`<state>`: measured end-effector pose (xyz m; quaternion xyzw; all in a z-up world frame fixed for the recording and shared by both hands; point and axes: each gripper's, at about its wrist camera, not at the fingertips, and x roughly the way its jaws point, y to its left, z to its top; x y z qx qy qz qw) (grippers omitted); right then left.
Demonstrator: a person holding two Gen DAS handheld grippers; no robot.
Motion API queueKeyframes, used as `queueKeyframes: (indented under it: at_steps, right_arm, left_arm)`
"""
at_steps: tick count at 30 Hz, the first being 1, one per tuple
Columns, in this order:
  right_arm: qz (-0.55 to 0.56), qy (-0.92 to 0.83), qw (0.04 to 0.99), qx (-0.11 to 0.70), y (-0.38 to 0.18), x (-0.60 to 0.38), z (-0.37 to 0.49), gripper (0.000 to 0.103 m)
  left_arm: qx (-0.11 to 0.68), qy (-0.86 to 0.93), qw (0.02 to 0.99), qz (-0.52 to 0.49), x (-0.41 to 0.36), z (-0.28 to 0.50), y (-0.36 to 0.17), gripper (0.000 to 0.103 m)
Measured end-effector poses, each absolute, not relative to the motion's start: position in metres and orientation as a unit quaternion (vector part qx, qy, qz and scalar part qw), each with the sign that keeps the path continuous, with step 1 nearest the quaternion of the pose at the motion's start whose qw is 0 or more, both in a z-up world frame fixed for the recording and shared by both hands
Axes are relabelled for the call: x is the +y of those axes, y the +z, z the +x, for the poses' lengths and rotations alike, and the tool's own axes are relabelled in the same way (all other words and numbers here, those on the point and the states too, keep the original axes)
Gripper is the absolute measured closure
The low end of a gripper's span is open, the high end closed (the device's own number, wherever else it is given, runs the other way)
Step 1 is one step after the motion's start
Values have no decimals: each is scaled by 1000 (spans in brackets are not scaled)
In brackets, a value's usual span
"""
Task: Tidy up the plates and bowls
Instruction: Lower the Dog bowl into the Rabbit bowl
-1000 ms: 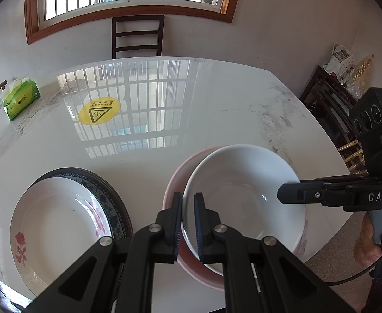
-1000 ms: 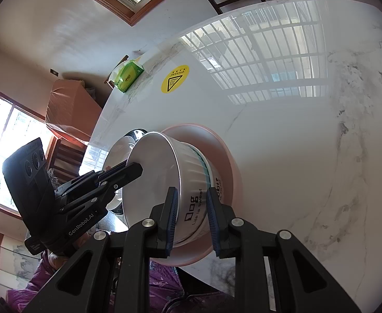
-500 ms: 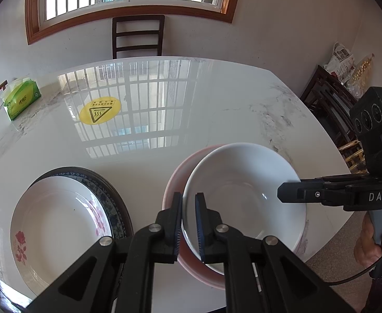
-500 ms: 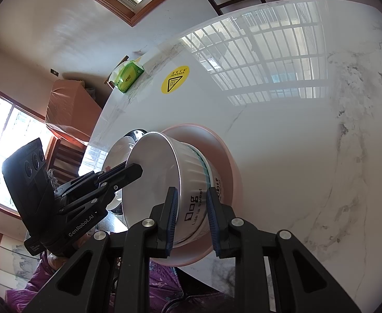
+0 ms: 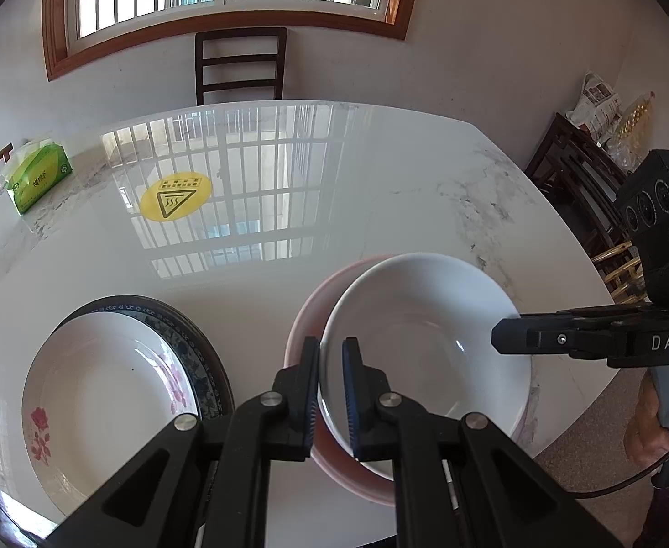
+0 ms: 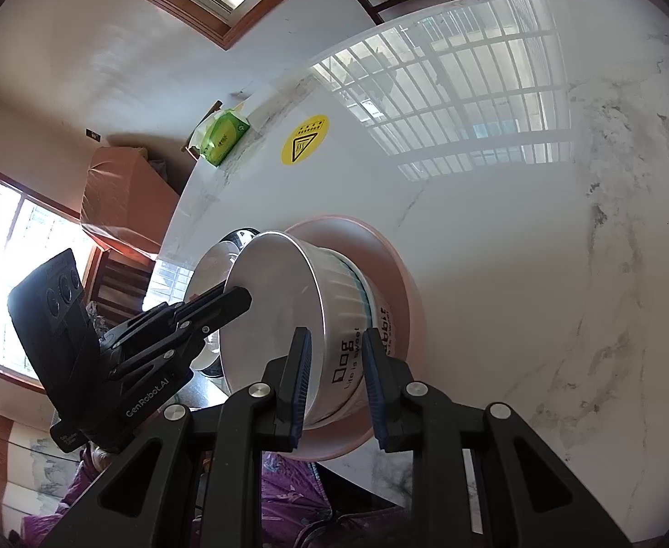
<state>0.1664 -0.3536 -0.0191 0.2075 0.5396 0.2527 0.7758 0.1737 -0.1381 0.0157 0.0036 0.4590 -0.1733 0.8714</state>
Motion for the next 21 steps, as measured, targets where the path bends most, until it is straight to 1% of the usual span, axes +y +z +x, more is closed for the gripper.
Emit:
queueKeyframes:
  at_steps: [3, 6, 13, 14, 15, 16, 21]
  right_arm:
    - [180, 240, 793, 531, -12, -351, 164, 79]
    - [157, 229, 808, 520, -6, -350, 162, 77]
    - [116, 210, 844, 480, 8, -345, 162, 77]
    - [111, 208, 849, 473, 10, -344, 163, 79]
    - [109, 211, 852, 466, 12, -342, 164, 83]
    - [104, 214, 854, 462, 14, -339, 165, 86]
    - [78, 209, 863, 454, 14, -325, 169, 88]
  left_arm:
    - [457, -174, 872, 5, -137, 173, 17, 93]
    - [450, -174, 876, 5, -136, 172, 22, 92]
    - [448, -175, 877, -9, -129, 178, 25, 91]
    - [448, -174, 877, -12, -128, 178, 25, 91]
    - [448, -175, 876, -14, -127, 178, 24, 91]
    - [448, -176, 877, -13, -128, 178, 24, 90]
    - [444, -175, 878, -8, -129, 178, 25, 86]
